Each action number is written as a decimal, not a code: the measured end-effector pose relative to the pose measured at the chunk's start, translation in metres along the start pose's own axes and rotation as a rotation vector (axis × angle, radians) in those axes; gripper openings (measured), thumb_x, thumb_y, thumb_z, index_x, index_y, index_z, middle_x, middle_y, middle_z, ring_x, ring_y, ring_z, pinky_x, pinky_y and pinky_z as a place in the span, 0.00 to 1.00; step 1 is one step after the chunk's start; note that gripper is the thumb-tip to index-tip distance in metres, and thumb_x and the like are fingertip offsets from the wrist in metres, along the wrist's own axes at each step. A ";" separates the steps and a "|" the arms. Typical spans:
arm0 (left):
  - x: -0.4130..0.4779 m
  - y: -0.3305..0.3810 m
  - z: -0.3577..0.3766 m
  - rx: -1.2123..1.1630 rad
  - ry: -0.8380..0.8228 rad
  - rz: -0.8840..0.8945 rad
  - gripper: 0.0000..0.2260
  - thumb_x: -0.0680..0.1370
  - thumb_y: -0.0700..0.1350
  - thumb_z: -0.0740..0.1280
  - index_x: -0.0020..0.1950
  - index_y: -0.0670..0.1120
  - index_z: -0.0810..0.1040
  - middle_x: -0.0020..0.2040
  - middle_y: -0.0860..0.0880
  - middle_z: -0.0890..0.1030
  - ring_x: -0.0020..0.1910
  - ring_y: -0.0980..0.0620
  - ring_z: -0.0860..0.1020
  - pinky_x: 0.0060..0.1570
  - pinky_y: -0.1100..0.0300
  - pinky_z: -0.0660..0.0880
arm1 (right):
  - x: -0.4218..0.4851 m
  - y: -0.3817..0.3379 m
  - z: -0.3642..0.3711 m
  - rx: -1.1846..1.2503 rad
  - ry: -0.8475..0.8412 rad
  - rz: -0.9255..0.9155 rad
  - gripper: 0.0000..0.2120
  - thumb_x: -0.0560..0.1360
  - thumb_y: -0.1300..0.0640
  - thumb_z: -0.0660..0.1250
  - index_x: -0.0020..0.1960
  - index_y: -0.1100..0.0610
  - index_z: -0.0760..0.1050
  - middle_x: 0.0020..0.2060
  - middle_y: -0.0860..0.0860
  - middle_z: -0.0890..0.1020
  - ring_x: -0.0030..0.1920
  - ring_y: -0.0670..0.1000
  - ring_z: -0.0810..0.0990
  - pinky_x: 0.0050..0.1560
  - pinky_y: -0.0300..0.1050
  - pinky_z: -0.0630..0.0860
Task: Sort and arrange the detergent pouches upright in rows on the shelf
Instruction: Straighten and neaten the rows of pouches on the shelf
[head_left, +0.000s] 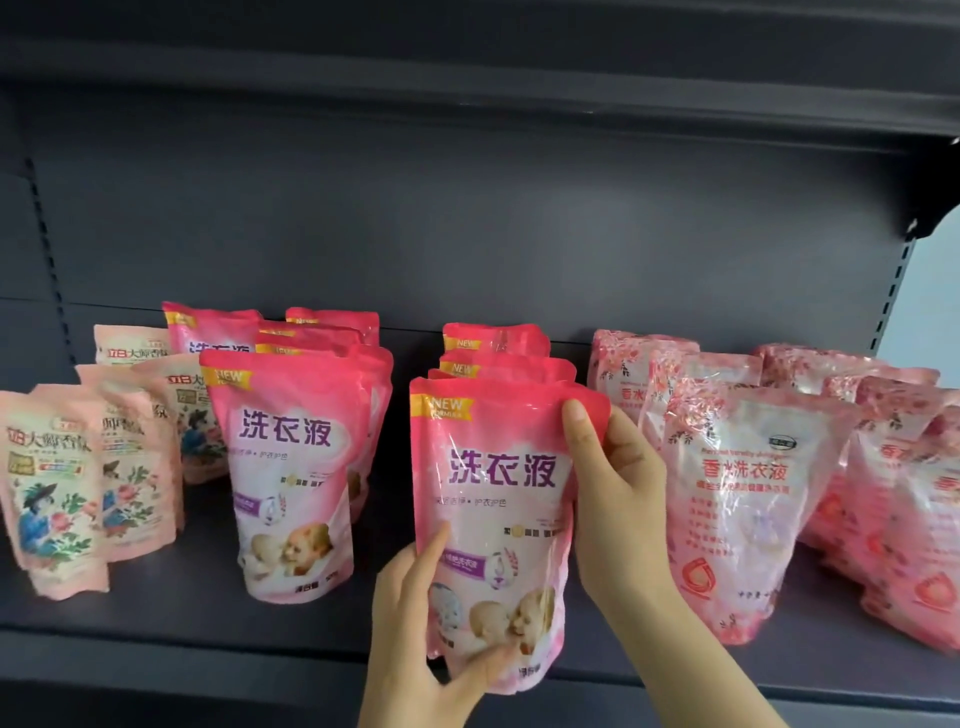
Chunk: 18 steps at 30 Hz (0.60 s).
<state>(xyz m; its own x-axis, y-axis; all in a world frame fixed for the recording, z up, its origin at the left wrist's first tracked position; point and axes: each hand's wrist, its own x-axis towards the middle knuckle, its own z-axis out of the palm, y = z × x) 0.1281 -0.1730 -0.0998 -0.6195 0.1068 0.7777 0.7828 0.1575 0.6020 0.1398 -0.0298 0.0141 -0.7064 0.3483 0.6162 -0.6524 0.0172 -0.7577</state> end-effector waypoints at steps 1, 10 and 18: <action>0.000 -0.001 0.000 0.012 -0.002 0.019 0.44 0.61 0.56 0.76 0.73 0.64 0.59 0.64 0.50 0.69 0.65 0.65 0.67 0.56 0.77 0.68 | -0.005 0.003 -0.008 -0.068 -0.042 -0.029 0.10 0.75 0.52 0.67 0.55 0.51 0.78 0.48 0.49 0.84 0.48 0.48 0.83 0.47 0.44 0.82; -0.004 0.001 0.003 -0.046 0.015 0.021 0.43 0.63 0.49 0.80 0.72 0.60 0.62 0.66 0.47 0.68 0.67 0.64 0.67 0.55 0.76 0.69 | -0.075 0.053 -0.048 -0.523 -0.339 -0.143 0.39 0.70 0.51 0.73 0.73 0.33 0.56 0.71 0.38 0.65 0.72 0.42 0.65 0.67 0.38 0.68; -0.003 -0.008 -0.011 -0.118 -0.152 -0.085 0.41 0.67 0.52 0.78 0.73 0.67 0.59 0.69 0.60 0.67 0.68 0.59 0.68 0.61 0.63 0.74 | -0.072 0.052 -0.042 -0.561 -0.319 -0.107 0.36 0.67 0.30 0.66 0.72 0.29 0.55 0.64 0.32 0.68 0.61 0.37 0.73 0.55 0.27 0.72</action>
<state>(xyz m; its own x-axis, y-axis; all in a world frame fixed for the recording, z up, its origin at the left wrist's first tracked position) 0.1243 -0.1854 -0.1047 -0.6783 0.2466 0.6921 0.7232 0.0575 0.6883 0.1680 -0.0147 -0.0790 -0.7487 0.0243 0.6625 -0.5421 0.5528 -0.6329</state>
